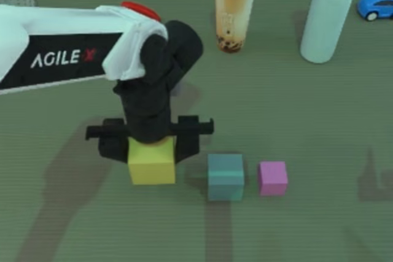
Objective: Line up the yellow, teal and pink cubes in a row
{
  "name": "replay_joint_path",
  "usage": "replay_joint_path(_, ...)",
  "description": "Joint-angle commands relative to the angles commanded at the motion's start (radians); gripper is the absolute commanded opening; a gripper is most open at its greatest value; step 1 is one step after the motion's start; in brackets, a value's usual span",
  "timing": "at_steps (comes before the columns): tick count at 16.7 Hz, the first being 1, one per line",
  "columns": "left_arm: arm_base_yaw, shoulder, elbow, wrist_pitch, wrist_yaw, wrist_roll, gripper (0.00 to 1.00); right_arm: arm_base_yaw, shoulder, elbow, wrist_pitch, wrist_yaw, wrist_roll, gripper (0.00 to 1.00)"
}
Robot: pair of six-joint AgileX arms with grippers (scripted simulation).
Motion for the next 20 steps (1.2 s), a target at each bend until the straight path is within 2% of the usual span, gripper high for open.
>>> replay_joint_path(6, -0.002, 0.021, -0.045, 0.057, 0.0, -0.002, 0.0, 0.0, 0.0, 0.0, 0.0, 0.0, 0.0, 1.0)
replay_joint_path(19, -0.002, 0.021, -0.045, 0.057, 0.0, -0.002, 0.98, 0.0, 0.0, 0.0, 0.0, 0.0, 0.0, 1.0)
replay_joint_path(20, -0.002, 0.021, -0.045, 0.057, 0.0, -0.002, 1.0, 0.0, 0.0, 0.0, 0.0, 0.0, 0.0, 1.0)
